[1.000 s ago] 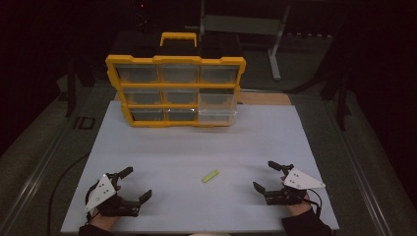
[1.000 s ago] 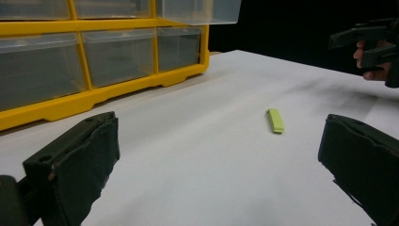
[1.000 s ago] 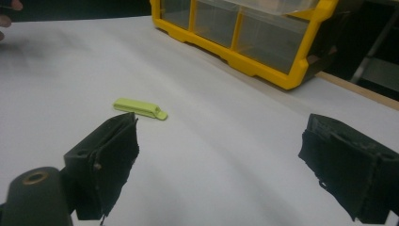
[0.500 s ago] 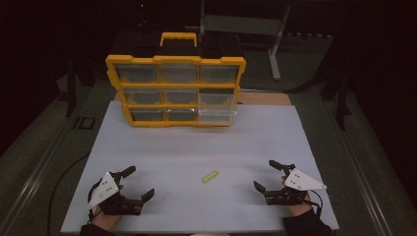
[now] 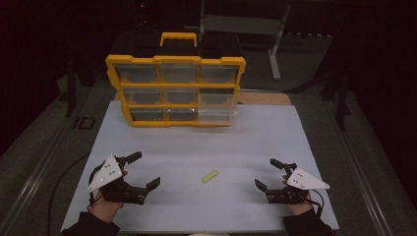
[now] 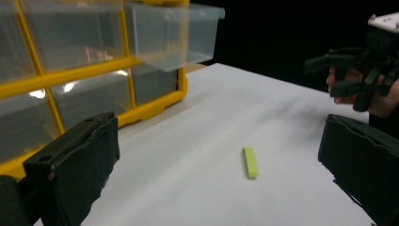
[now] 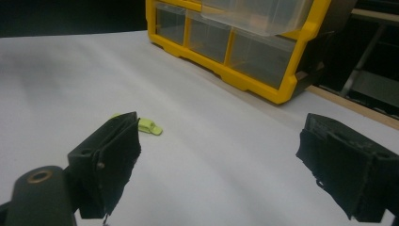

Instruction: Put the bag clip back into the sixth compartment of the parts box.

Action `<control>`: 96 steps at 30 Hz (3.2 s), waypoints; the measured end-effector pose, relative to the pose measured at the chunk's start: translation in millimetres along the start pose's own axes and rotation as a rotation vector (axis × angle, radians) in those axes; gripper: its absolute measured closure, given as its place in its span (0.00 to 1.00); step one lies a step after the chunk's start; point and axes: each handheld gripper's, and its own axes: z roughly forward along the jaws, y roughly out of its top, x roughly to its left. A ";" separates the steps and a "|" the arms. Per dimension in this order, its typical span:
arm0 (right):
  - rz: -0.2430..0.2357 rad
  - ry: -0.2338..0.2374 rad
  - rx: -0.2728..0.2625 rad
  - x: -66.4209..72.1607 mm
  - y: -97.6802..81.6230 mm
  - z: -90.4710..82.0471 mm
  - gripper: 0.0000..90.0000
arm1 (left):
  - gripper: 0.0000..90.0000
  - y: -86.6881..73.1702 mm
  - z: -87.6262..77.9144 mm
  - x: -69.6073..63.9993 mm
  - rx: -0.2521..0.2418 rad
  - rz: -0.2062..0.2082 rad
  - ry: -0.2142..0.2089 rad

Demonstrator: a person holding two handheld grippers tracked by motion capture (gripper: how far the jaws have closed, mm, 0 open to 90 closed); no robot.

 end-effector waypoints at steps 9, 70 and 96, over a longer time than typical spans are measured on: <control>0.002 0.005 -0.016 0.8 1.5 -1.4 0.14 | 0.00 19.5 22.0 -4.6 0.002 0.012 -0.025; -0.010 0.040 -0.005 2.7 0.5 1.8 0.14 | 0.57 -46.3 180.1 -46.7 0.509 0.062 -0.155; -0.016 0.043 -0.003 3.7 0.3 3.3 0.14 | 0.88 -44.0 186.9 -41.5 0.570 0.080 -0.170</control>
